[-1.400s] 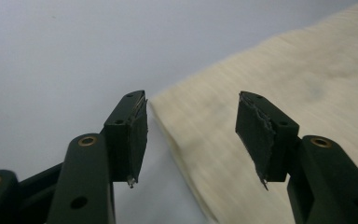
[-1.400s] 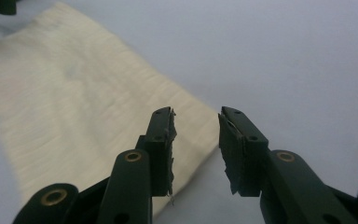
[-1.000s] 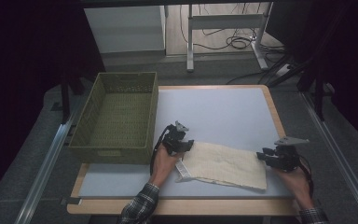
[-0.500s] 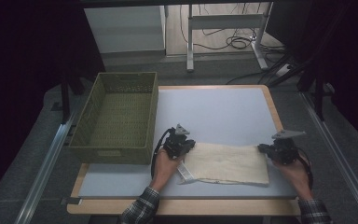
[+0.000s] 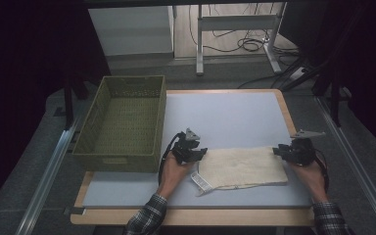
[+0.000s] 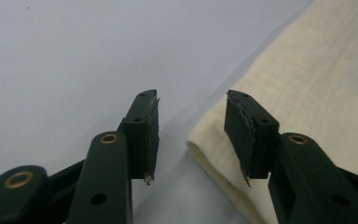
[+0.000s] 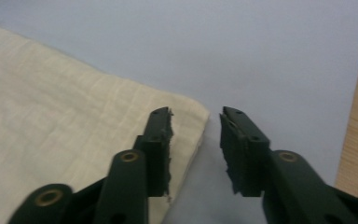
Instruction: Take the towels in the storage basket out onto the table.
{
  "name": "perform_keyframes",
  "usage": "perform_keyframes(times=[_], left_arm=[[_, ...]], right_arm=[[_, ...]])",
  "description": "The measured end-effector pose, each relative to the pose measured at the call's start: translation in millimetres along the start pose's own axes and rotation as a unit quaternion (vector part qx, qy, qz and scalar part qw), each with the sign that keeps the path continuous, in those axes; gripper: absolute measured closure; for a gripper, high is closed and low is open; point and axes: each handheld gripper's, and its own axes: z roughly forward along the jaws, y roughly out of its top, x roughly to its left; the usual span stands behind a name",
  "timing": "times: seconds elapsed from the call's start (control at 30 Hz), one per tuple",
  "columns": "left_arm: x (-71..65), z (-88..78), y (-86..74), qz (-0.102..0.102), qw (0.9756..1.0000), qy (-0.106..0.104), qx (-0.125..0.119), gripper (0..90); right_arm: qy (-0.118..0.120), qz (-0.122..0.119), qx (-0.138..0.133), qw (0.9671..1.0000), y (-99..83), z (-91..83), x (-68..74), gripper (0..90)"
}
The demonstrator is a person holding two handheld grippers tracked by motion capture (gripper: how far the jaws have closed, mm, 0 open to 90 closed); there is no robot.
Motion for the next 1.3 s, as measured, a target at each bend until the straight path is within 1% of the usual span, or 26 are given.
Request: perform_keyframes(times=[0.03, 0.07, 0.1, 0.13, 0.23, 0.27, 0.33, 0.43, 0.47, 0.53, 0.63, 0.8, 0.83, 0.9, 0.97, 1.0, 1.13, 1.17, 1.3], left_arm=[[-0.3, 2.4, -0.3, 0.005, 0.9999, 0.009, 0.005, 52.4], [-0.6, 6.1, -1.0, 0.013, 0.9995, 0.025, 0.015, 49.9], [0.6, 7.7, -2.2, 0.015, 0.9995, 0.026, 0.01, 46.7], [1.8, 8.8, -2.8, 0.01, 0.9996, 0.024, 0.007, 44.2], [10.7, 12.4, -5.9, -0.02, 0.9997, 0.012, 0.002, 32.1], [14.2, 12.3, -6.0, -0.033, 0.9995, 0.002, 0.004, 29.8], [13.2, 12.6, -6.0, -0.021, 0.9998, 0.006, 0.004, 29.4], [13.5, 12.7, -6.4, -0.023, 0.9997, 0.006, 0.003, 28.5], [13.1, 12.8, -6.8, -0.024, 0.9997, 0.006, 0.002, 28.5], [13.3, 12.7, -7.1, -0.023, 0.9997, 0.006, 0.001, 28.5], [13.4, 12.8, -7.4, -0.025, 0.9997, 0.006, 0.001, 28.6], [13.7, 13.0, -7.5, -0.026, 0.9997, 0.005, 0.001, 28.7], [13.6, 13.0, -7.5, -0.026, 0.9996, 0.006, 0.0, 28.7], [13.6, 12.9, -7.5, -0.027, 0.9996, 0.006, 0.001, 28.7], [13.8, 12.9, -7.5, -0.028, 0.9996, 0.005, 0.001, 28.7], [13.7, 13.0, -7.6, -0.029, 0.9996, 0.004, 0.001, 28.7], [13.9, 13.1, -7.6, -0.029, 0.9996, 0.003, 0.0, 28.8], [14.0, 13.1, -7.7, -0.029, 0.9996, 0.004, 0.0, 28.8], [14.8, 12.8, -7.8, -0.03, 0.9995, 0.004, -0.001, 29.9]], right_arm=[[0.0, -0.001, -0.003, 1.0, -0.7, -3.5, 0.4, 59.6], [0.001, 0.0, -0.005, 1.0, -1.1, -6.0, 0.8, 57.6], [0.007, 0.004, -0.008, 0.9999, -1.9, -9.6, 1.5, 55.4], [0.01, 0.006, -0.01, 0.9999, -2.6, -12.3, 2.3, 53.1], [0.026, 0.007, -0.009, 0.9996, -5.4, -17.1, 6.7, 45.0], [0.026, 0.007, -0.006, 0.9996, -6.2, -18.2, 8.3, 43.1], [0.029, 0.008, -0.006, 0.9995, -9.0, -20.2, 12.7, 40.5], [0.045, 0.013, -0.014, 0.9988, -12.8, -24.4, 19.4, 37.8], [0.049, 0.012, -0.017, 0.9986, -13.6, -25.1, 21.2, 35.5], [0.056, 0.004, -0.025, 0.9981, -15.9, -26.0, 29.1, 31.9], [0.062, -0.007, -0.024, 0.9978, -18.9, -23.9, 41.2, 28.3], [0.077, -0.033, -0.014, 0.9964, -22.9, -18.3, 68.3, 28.1], [0.084, -0.04, -0.014, 0.9956, -23.6, -16.1, 75.3, 28.1], [0.088, -0.051, -0.016, 0.9947, -23.8, -13.0, 86.8, 28.3], [0.097, -0.064, -0.019, 0.9931, -23.2, -10.0, 97.4, 31.3], [0.101, -0.066, -0.02, 0.9925, -22.9, -9.2, 101.6, 32.6], [0.131, -0.082, -0.018, 0.9878, -19.3, -3.1, 124.1, 35.6], [0.135, -0.085, -0.016, 0.9871, -18.6, -1.9, 128.0, 36.8], [0.159, -0.104, -0.01, 0.9817, -15.6, 4.9, 149.2, 41.1]])
